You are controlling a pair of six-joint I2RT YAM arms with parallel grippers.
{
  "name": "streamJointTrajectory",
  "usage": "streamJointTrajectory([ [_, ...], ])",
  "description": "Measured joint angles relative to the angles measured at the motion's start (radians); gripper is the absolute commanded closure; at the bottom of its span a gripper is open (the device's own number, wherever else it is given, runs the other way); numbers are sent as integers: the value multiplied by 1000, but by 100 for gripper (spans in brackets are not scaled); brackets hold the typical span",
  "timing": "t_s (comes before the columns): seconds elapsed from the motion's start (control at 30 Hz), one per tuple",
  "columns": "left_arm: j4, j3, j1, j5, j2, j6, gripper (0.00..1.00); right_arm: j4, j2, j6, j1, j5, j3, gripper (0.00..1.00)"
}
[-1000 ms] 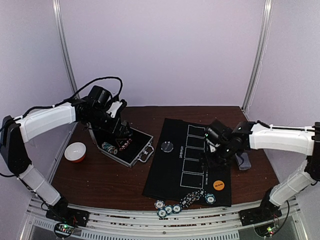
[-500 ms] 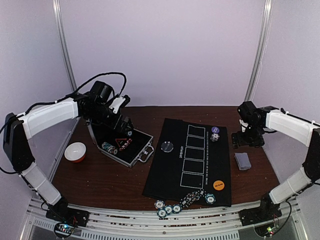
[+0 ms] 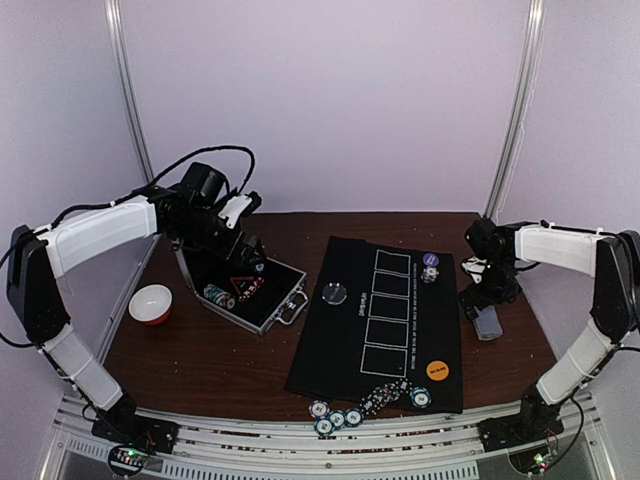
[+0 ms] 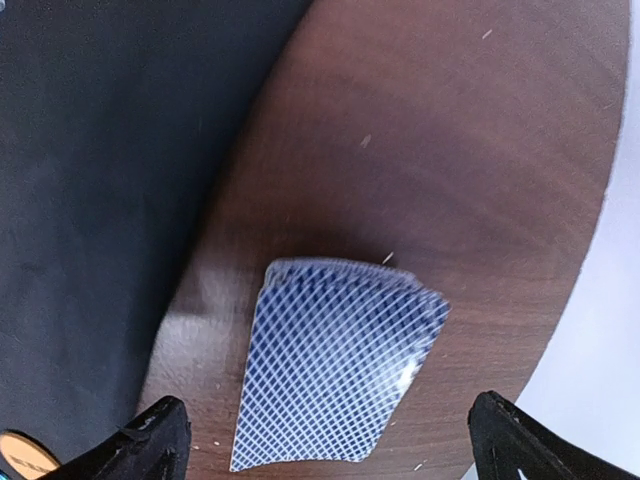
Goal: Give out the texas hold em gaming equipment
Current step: Pick up the face-down deck piles from the center of the board.
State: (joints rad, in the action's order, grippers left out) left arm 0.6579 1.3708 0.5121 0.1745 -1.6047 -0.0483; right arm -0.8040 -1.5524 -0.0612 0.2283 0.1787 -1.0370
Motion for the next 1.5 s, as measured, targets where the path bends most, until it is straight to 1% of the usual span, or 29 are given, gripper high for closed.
streamJointTrajectory([
  [0.13, 0, 0, 0, -4, 0, 7, 2, -10, 6, -28, -2, 0, 52, 0],
  [0.3, 3, 8, 0, -4, -2, 13, 2, -14, 14, -45, -18, -1, 56, 0],
  [0.5, 3, 15, -1, -5, -4, 18, 2, -13, 8, -65, -87, -21, 56, 0],
  [0.67, 3, 15, -1, -10, -4, 24, 2, -14, -39, -93, -101, -86, 56, 0],
  [0.87, 3, 16, -1, -14, -4, 26, 2, -15, -127, -110, -106, -134, 56, 0],
  [0.93, 3, 15, -1, -16, -4, 26, 2, -19, -134, -116, -108, -142, 51, 1],
  [1.0, 3, 16, -2, -16, -4, 29, 2, -24, -142, -119, -109, -147, 44, 6],
  [1.07, 3, 15, -3, -18, -4, 31, 2, -30, -150, -123, -110, -157, 38, 17],
  [1.13, 3, 15, -4, -18, -4, 32, 2, -35, -158, -126, -111, -170, 34, 32],
  [1.2, 3, 16, -5, -19, -4, 33, 2, -40, -163, -127, -110, -184, 32, 41],
  [1.37, 3, 16, -7, -19, -4, 36, 2, -69, -158, -125, -111, -183, 16, 48],
  [1.5, 3, 16, -8, -20, -4, 37, 2, -71, -156, -126, -111, -182, 14, 50],
])
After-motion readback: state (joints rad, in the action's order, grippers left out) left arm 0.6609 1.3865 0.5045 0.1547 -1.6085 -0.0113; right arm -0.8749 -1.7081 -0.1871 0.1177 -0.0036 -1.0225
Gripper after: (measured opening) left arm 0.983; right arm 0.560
